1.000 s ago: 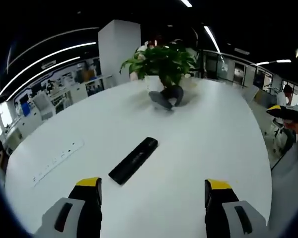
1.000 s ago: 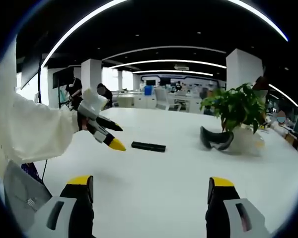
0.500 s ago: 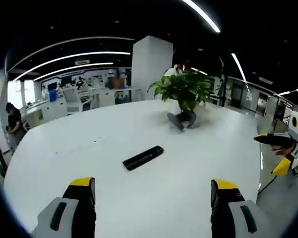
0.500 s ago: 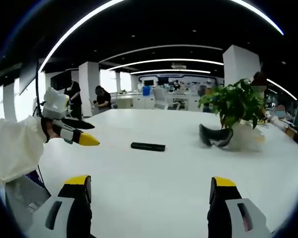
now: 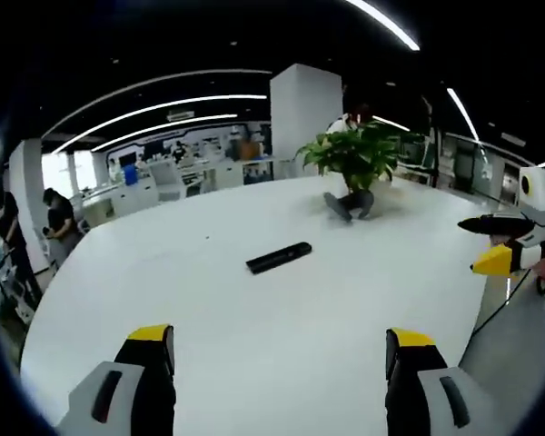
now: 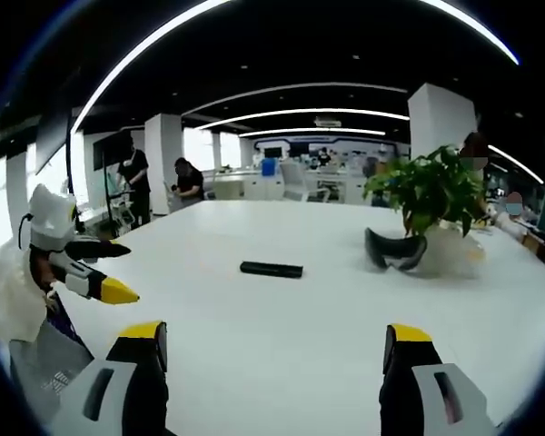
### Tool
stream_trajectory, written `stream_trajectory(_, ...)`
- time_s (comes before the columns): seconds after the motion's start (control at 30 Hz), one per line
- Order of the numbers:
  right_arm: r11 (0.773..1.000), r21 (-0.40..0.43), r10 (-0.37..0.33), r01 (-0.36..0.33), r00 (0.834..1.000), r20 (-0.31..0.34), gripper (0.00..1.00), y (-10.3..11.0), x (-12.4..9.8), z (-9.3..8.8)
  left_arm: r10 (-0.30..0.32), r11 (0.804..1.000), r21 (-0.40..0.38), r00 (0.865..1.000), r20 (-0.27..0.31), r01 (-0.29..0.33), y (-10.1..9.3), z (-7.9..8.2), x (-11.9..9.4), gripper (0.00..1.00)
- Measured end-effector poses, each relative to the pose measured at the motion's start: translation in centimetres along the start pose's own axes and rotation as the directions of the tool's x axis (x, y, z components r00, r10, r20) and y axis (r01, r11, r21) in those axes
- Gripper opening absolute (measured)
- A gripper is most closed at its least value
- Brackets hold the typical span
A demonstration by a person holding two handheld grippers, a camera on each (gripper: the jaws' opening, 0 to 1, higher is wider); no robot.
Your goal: Press the specified remote control buttons in sequence, fully releasing each button before pressing the next.
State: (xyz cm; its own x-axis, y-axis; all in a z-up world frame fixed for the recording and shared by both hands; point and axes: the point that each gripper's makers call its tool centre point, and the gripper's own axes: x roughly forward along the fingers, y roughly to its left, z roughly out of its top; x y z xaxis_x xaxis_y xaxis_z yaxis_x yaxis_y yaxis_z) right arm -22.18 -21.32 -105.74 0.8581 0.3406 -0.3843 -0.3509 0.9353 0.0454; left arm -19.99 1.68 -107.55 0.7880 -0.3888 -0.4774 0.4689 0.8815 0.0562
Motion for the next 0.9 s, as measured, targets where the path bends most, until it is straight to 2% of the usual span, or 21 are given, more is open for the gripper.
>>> stream_trajectory(0.13,1.0,0.008,0.005,-0.005,1.0,0.003,0.99,0.0,0.0,0.0,0.045,0.999,0.007,0.999,0.003,-0.045,0.0,-0.9,-1.5,1.0)
stream_trajectory(0.23,1.0,-0.001,0.012,-0.012,1.0,-0.006,0.99,0.2,0.1,-0.1,0.058,0.998,-0.026,0.998,-0.03,-0.059,-0.3,-2.2,-1.8,0.99)
stream_trajectory(0.37,1.0,-0.013,0.013,-0.013,1.0,-0.008,0.99,0.4,0.1,-0.1,0.08,0.996,-0.022,0.996,-0.029,-0.081,-0.5,-3.3,-2.3,0.98)
stream_trajectory(0.43,1.0,-0.011,0.012,-0.012,1.0,-0.012,0.99,0.3,0.2,-0.2,0.093,0.996,0.017,0.994,-0.058,-0.092,-0.2,-3.5,-2.1,0.97)
stream_trajectory(0.47,1.0,-0.011,0.012,-0.012,1.0,-0.013,0.99,0.3,0.2,-0.2,0.099,0.995,0.031,0.994,-0.04,-0.098,-0.1,-3.2,-2.0,0.97)
stream_trajectory(0.63,1.0,-0.009,0.01,-0.01,1.0,-0.014,0.99,0.2,0.2,-0.3,0.114,0.993,0.022,0.993,-0.018,-0.114,-0.5,-2.7,-3.1,0.96)
stream_trajectory(0.77,1.0,-0.004,0.003,-0.003,1.0,-0.01,0.98,0.1,0.1,-0.2,0.158,0.987,0.017,0.987,0.019,-0.158,0.2,-2.5,-3.8,0.96)
stream_trajectory(0.87,1.0,0.001,-0.002,0.002,1.0,-0.008,0.98,-0.1,0.1,-0.2,0.177,0.983,0.055,0.983,-0.041,-0.174,0.3,-3.7,-3.4,0.97)
stream_trajectory(0.9,1.0,0.001,-0.004,0.004,1.0,-0.009,0.98,-0.1,0.1,-0.2,0.18,0.982,0.068,0.983,-0.029,-0.177,0.3,-3.6,-3.4,0.96)
